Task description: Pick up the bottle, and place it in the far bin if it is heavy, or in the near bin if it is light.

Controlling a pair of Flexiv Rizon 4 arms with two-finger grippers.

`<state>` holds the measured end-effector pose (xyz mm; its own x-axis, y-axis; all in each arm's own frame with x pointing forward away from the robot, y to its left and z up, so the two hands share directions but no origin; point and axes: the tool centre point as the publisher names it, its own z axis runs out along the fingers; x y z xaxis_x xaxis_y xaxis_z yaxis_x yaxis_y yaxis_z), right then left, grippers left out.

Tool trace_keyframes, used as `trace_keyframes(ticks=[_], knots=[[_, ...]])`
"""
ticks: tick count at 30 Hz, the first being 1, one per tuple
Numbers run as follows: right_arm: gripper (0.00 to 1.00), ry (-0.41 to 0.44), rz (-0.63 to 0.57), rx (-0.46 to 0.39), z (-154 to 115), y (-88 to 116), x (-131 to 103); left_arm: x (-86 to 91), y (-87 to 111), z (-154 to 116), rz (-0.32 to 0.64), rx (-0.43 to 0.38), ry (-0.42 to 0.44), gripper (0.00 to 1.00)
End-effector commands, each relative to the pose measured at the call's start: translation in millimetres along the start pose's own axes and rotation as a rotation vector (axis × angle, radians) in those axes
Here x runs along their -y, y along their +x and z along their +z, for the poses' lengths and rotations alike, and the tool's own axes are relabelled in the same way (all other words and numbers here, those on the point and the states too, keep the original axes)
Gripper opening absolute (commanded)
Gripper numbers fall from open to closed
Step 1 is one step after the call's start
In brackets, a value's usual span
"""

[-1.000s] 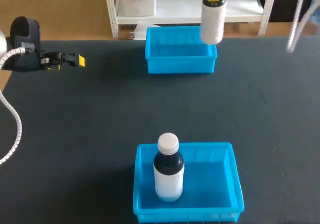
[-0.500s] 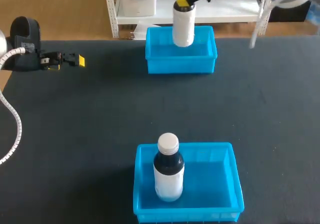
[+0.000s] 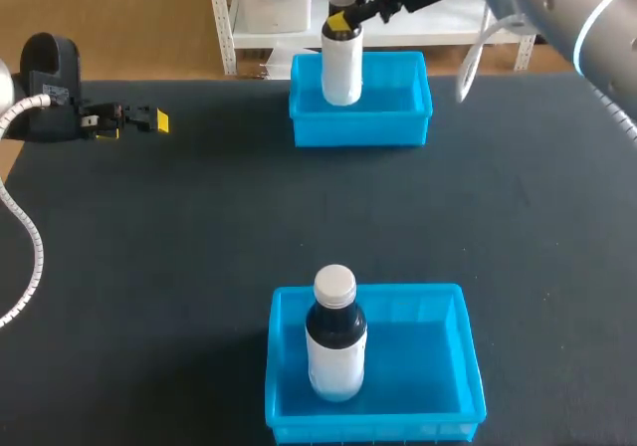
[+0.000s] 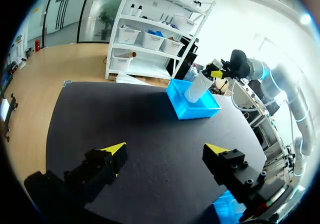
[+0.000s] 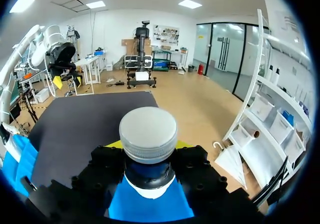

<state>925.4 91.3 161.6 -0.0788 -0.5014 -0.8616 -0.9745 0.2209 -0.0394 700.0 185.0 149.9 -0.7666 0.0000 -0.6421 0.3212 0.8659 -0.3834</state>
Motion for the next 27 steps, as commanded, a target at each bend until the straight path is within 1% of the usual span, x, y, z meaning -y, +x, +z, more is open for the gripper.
trace_keyframes(ticks=[1,8,9,10,11,12,13,14,15,21,27], knots=[[0.36,-0.147,0.002,-0.003,16,-3,18,0.0,0.0,0,0.000,0.000,0.000,1.00],[0.36,-0.170,0.016,-0.003,31,8,16,0.0,0.0,0,0.000,0.000,0.000,1.00],[0.37,-0.171,0.019,-0.004,32,9,16,0.0,0.0,0,0.000,0.000,0.000,1.00],[0.40,-0.173,0.021,-0.004,34,11,16,0.0,0.0,0,0.000,0.000,0.000,1.00],[0.46,-0.174,0.024,-0.006,35,12,17,0.0,0.0,0,0.000,0.000,0.000,1.00],[0.59,-0.175,0.027,-0.008,36,13,17,0.0,0.0,0,0.000,0.000,0.000,1.00],[0.78,-0.176,0.028,-0.010,36,15,17,0.0,0.0,0,0.000,0.000,0.000,1.00],[0.91,-0.177,0.030,-0.012,36,16,17,0.0,0.0,0,0.000,0.000,0.000,1.00],[1.00,-0.178,0.032,-0.015,37,17,17,0.0,0.0,0,0.000,0.000,0.000,1.00],[1.00,-0.180,0.048,-0.033,35,19,18,0.0,0.0,0,0.000,0.000,0.000,1.00],[1.00,-0.155,0.065,-0.066,16,23,16,0.0,0.0,0,0.000,0.000,0.000,1.00]])
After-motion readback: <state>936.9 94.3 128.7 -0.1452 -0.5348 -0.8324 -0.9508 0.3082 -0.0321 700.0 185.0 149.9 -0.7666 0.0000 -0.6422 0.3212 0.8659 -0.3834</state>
